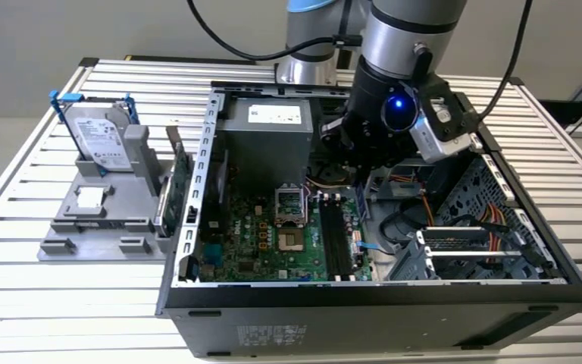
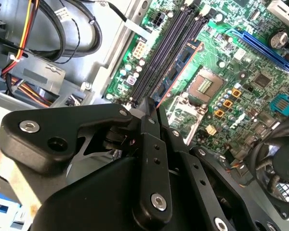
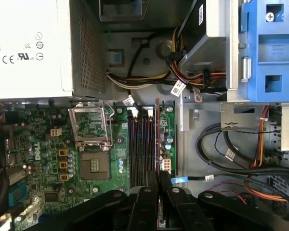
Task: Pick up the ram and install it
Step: 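Insert the ram into the slot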
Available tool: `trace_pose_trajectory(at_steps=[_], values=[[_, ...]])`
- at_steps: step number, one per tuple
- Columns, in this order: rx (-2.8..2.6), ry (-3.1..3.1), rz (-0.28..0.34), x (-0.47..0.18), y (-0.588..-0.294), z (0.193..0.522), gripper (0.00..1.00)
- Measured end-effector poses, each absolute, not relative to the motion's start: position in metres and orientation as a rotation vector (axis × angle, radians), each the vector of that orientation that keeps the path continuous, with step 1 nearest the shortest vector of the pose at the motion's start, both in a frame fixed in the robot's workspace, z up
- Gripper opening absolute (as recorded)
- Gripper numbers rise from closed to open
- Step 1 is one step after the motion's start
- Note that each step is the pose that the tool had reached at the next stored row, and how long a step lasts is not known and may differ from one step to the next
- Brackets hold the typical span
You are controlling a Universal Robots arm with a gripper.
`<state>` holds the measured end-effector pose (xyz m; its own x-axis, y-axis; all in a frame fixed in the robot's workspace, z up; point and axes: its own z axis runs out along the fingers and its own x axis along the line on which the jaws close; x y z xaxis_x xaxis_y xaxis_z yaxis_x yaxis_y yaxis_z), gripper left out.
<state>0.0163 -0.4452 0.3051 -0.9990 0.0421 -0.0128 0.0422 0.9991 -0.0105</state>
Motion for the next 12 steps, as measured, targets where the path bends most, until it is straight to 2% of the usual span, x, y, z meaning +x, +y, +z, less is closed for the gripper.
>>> trace_pose_trajectory(at_steps=[12], values=[[0.066,3.128,-0.018,0.0177,-0.4466,0.2969,0.0]])
